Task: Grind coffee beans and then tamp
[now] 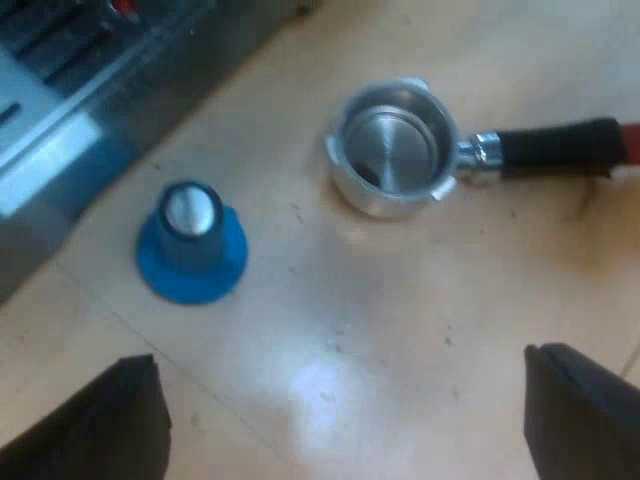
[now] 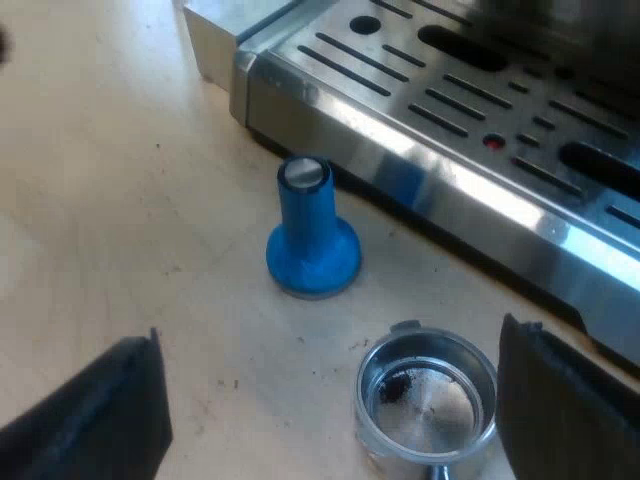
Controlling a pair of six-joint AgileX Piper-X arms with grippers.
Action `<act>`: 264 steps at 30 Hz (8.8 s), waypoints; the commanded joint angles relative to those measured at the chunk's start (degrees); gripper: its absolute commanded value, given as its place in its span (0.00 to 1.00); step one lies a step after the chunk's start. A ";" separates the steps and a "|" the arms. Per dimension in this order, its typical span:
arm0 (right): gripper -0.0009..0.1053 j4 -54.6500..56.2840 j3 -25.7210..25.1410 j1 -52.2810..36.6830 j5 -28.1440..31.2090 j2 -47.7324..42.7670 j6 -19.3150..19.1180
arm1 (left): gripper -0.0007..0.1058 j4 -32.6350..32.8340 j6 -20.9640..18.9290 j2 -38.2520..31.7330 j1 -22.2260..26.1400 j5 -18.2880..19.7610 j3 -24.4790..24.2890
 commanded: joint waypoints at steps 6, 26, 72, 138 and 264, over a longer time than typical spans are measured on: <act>0.67 -1.60 -0.06 -0.06 -0.09 -0.13 -5.88 | 0.72 -2.38 -0.12 13.55 -0.32 -1.30 -4.57; 0.67 -1.60 -0.06 -0.06 -0.09 -0.13 -5.73 | 0.72 -9.27 0.78 32.07 -0.32 -4.03 -6.99; 0.67 5.80 -0.06 0.09 3.83 -6.58 -5.73 | 0.01 -4.56 3.90 23.33 -0.32 -5.13 -7.20; 0.67 0.55 18.48 9.37 13.37 -16.93 0.56 | 0.01 -4.80 3.78 37.11 -14.93 -6.99 -19.07; 0.67 4.11 5.60 8.90 -1.94 -11.42 -1.06 | 0.01 3.42 4.61 17.52 12.77 -5.53 -4.07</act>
